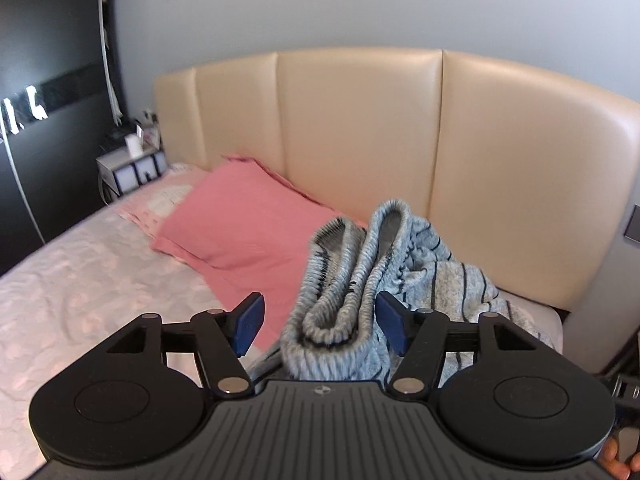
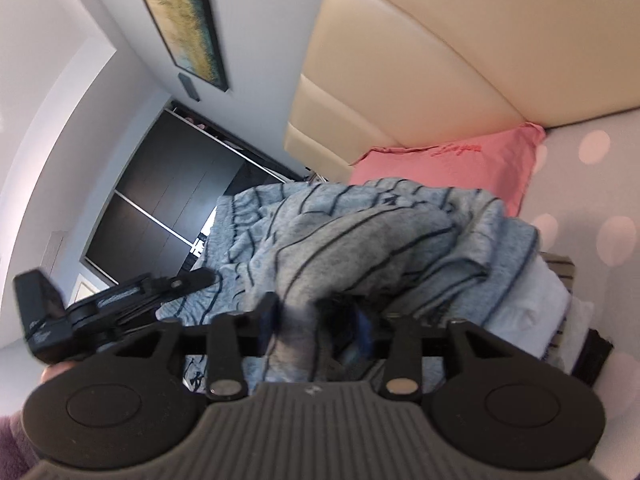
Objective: Fold clothes
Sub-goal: 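Lift the folded pants with both tools and carry them toward the clothes stack, then lower the folded pants onto the clothes stack and open both tools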
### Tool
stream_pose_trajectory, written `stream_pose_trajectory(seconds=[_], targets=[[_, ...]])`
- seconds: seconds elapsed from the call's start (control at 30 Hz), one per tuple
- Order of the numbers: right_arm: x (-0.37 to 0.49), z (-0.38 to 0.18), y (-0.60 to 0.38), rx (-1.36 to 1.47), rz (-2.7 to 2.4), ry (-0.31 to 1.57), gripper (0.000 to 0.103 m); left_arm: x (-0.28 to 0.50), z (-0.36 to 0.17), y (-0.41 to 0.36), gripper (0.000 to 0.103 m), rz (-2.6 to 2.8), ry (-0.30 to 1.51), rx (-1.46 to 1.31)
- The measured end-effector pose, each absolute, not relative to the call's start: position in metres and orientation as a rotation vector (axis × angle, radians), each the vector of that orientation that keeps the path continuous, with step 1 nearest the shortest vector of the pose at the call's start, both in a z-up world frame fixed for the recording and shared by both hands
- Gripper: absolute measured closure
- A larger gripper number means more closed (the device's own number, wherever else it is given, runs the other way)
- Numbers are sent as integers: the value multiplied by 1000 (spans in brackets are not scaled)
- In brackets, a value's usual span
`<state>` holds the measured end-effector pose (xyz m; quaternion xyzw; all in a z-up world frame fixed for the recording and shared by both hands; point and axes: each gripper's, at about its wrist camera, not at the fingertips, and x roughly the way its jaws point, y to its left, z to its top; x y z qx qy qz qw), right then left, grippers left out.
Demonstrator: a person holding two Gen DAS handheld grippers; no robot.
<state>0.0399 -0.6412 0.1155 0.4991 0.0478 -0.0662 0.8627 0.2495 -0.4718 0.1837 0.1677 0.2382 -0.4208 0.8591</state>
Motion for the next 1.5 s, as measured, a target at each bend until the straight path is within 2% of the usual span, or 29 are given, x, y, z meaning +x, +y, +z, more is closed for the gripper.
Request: stream_pose_trajectory(seconds=[0.07,0.23,0.4,0.57,0.77,0.93,1.1,1.17,1.37,1.4,1.43,1.5], targets=[[26,114,-646,1076,-155,88,47,233,189,-461,39,-894,466,354],[-12,125,-652,990,-220,112,47,195,191,-446,38,-913,449,418],[-22,135,-643,632,-276,200,47,141,171,-442,33,-948,391,500],[-11,130,-614,169,-265,265,48,90,119,-468,30,-934,278,711],[3,121,-607,-115,-237,282,38,81,84,-499,30,-817,263,797],[21,117,-604,-306,-201,301,38,90,81,-503,45,-770,270,814],[45,110,-600,-429,-200,304,38,92,93,-500,71,-798,292,809],[51,113,-602,-411,-199,282,38,91,100,-495,77,-817,306,801],[72,112,-607,-429,-206,317,40,98,132,-482,83,-838,306,773],[74,112,-607,-439,-203,320,41,99,138,-480,83,-836,299,773],[76,112,-607,-449,-198,321,49,101,142,-478,83,-834,294,773],[81,111,-602,-538,-191,342,55,102,149,-475,84,-835,292,778]])
